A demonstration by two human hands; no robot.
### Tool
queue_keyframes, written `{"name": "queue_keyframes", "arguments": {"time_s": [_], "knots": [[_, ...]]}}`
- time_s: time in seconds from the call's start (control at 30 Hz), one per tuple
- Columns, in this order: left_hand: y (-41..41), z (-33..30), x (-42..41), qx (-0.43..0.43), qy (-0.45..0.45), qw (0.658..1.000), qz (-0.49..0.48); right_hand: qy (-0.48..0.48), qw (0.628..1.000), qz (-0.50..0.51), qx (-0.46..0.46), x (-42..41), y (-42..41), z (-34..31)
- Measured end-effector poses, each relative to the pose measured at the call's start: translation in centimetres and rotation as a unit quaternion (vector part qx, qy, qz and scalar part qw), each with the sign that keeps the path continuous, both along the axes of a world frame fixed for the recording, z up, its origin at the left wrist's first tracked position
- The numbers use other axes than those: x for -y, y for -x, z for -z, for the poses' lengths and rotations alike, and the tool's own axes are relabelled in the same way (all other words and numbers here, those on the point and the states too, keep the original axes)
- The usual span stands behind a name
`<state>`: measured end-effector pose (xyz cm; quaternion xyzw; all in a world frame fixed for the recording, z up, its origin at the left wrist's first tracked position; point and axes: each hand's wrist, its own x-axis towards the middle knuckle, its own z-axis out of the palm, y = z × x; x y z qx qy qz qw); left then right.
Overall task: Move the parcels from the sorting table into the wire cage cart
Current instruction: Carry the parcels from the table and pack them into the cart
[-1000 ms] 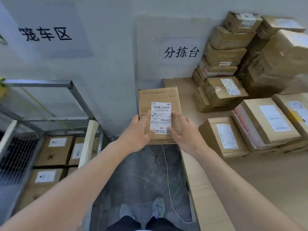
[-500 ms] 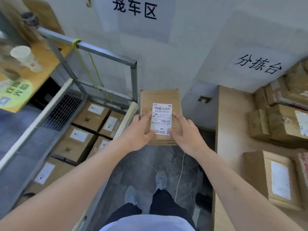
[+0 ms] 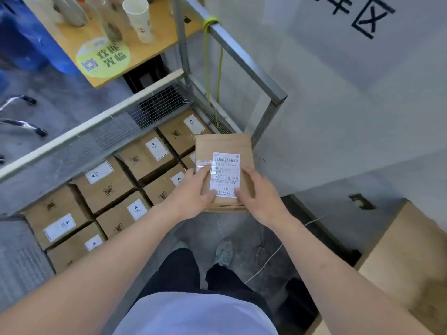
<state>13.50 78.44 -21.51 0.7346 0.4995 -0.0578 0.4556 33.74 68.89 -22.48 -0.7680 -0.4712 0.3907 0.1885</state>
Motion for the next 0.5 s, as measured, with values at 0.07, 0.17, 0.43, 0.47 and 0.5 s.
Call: {"name": "queue_keyframes", "arguments": {"time_s": [0.07,0.17,0.43,0.47,0.5], "knots": [[0.6,0.7,-0.9,0.0,0.01,0.999,-0.032,0.004,1.0,-0.03,-0.006,-2.2,-0.1,0.6],[1.6,1.9,-2.7,0.003,0.025,0.997,-0.073,0.012,0.997,-0.069,-0.012,-5.4,0.2,1.5],[4.7,6.0,-9.1,0.028,0.07,0.984,-0.159,0.036,0.994,-0.102,-0.006,-14.4,3.0,6.5],[5.1,6.6,-10.1,0.033,0.071,0.983,-0.168,0.037,0.994,-0.101,-0.006,-15.4,3.5,7.1],[5.5,7.3,-11.0,0.038,0.071,0.981,-0.176,0.038,0.994,-0.102,-0.007,-16.4,4.1,7.7]]}}
